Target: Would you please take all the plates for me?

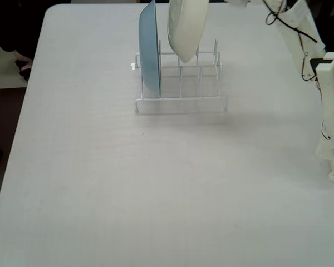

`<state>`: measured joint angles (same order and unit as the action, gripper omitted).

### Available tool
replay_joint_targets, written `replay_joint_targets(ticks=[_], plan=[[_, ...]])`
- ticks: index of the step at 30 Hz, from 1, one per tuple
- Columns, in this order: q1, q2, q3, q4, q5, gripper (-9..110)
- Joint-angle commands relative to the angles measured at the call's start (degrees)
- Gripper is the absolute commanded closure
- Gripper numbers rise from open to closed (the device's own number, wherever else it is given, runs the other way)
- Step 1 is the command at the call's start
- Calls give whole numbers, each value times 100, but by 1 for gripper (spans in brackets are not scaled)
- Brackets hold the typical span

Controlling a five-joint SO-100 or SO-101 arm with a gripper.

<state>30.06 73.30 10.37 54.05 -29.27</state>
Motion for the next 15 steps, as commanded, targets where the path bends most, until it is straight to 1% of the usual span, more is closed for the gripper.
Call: replay_joint_targets(ticks=[1, 4, 6, 11, 15], plan=[[-105, 1415, 70, 0, 334, 102], [-369, 1925, 545, 44, 703, 102], [-606, 2118, 686, 272, 1055, 102], [-1468, 2329, 729, 712, 1969, 102], [-2364, 2514, 1011, 668, 2566, 102]])
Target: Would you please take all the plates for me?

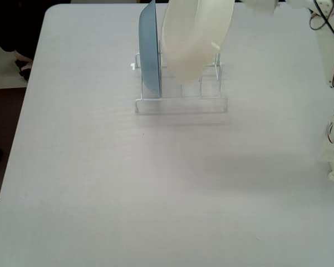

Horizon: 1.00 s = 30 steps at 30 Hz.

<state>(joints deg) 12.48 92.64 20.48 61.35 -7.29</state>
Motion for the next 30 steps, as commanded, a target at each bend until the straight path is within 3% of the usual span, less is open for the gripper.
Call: replay_joint_targets(ticks=[1, 8, 15, 22, 30], plan=[[-817, 580, 26, -193, 483, 102], [-1688, 598, 1169, -2197, 545, 102], [-1916, 835, 3111, -5370, 114, 102], [-2013, 773, 3691, -6539, 105, 102], [-2048, 606, 3788, -6917, 255, 102]])
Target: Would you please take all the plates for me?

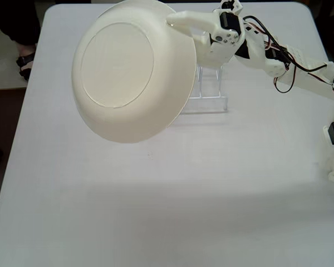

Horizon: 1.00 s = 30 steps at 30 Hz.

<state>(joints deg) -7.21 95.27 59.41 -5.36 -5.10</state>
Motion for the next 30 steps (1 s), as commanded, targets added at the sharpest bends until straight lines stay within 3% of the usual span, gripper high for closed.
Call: replay_joint_targets(ticks=[1, 17, 22, 26, 30], plan=[[-79, 343, -97, -246, 35, 102], [-44, 422, 132, -299, 53, 102], [88, 422, 211, -281, -132, 65], [149, 501, 211, -167, -396, 58], [211, 686, 211, 88, -712, 58]])
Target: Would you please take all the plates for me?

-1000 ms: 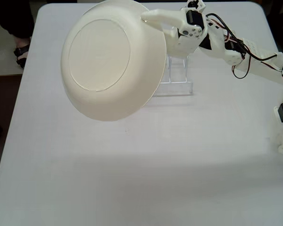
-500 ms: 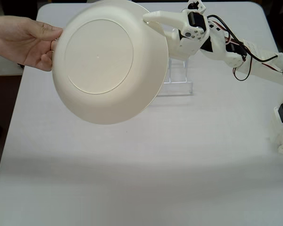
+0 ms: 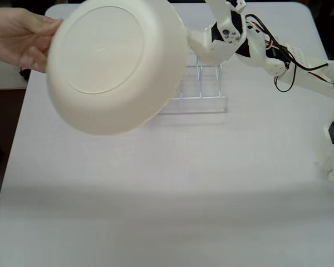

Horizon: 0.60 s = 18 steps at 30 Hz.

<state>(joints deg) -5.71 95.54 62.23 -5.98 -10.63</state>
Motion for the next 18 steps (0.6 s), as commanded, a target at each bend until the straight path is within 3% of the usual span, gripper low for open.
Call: replay_joint_targets(ticks=[1, 3, 6, 9, 18], plan=[[105, 756, -70, 360, -202, 59], [167, 1002, -70, 879, -308, 61], [483, 1362, -70, 1696, -413, 75], [1002, 1477, -62, 2584, -176, 100], [2312, 1011, 255, 3788, -615, 102]])
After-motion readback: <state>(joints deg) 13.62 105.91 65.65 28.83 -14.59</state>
